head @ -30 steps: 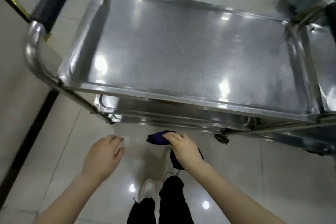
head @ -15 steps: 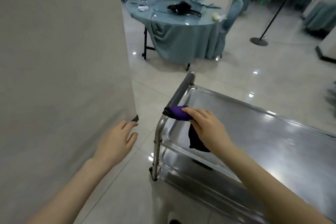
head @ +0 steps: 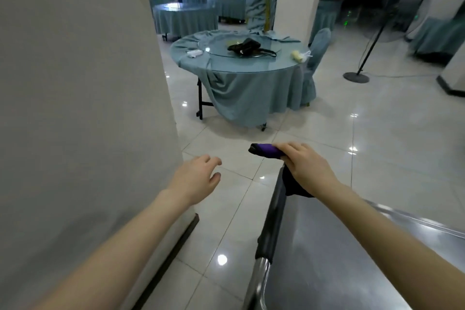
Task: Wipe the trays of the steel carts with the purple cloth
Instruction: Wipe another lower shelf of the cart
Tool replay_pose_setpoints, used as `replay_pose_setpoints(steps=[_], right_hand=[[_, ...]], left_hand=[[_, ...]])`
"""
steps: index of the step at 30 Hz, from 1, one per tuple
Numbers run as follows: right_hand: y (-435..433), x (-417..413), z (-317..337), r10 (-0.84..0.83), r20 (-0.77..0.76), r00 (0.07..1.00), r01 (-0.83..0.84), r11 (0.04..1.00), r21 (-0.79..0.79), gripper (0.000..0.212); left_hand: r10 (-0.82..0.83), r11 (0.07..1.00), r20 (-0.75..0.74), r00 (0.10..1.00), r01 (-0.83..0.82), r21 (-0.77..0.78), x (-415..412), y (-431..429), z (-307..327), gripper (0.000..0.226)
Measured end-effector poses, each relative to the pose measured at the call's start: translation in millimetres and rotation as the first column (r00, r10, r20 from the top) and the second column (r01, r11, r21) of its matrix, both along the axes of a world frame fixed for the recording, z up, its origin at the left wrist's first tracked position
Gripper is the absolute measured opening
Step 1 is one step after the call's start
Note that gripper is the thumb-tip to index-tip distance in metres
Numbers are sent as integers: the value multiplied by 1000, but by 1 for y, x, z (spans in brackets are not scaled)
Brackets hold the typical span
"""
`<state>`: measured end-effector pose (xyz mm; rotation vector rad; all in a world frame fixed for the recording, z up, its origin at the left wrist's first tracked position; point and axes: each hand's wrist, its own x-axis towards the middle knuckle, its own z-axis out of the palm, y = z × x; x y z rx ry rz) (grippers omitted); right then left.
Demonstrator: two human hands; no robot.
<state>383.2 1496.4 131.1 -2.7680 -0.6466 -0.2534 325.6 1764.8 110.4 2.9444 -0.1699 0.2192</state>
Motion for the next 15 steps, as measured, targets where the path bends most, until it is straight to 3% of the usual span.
replay_pose_setpoints(steps=[8,15], right_hand=[[-3,94,-17,-280,-25,960,280,960,-23,36],[-27,146,-30,-601,-113,792,604,797,-9,37]], left_hand=[[-213,974,15,977,212,83,162,17,-15,37],[-442,895,16,897,440,69,293,9,-27,41]])
